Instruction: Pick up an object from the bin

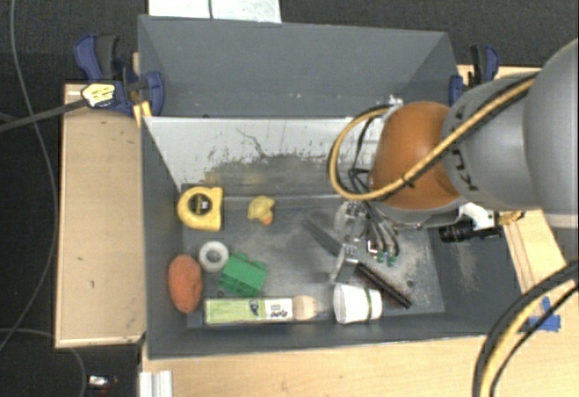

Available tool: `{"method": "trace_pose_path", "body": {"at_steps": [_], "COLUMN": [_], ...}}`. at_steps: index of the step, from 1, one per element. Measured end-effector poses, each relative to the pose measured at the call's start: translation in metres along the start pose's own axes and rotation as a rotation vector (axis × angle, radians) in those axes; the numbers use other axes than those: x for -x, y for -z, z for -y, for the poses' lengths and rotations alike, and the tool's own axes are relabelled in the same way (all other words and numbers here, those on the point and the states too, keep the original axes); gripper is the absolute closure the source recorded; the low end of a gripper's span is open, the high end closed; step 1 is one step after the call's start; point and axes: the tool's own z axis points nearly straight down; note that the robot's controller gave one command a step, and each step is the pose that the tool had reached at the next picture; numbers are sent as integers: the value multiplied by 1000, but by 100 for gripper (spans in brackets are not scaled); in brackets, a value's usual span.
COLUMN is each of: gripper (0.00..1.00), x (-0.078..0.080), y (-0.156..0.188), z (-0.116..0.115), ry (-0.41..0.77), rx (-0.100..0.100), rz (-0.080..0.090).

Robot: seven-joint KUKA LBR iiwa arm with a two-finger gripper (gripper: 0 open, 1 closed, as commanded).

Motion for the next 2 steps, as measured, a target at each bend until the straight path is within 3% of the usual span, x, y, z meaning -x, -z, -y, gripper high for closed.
{"method": "trace_pose_path", "body": {"at_steps": [1,2], "gripper": [0,100], "x": [-39,-13], "y": [-14,-5], "z": [19,7], "ry": [-145,-50], "rx": [2,3], "rz": [8,8]}}
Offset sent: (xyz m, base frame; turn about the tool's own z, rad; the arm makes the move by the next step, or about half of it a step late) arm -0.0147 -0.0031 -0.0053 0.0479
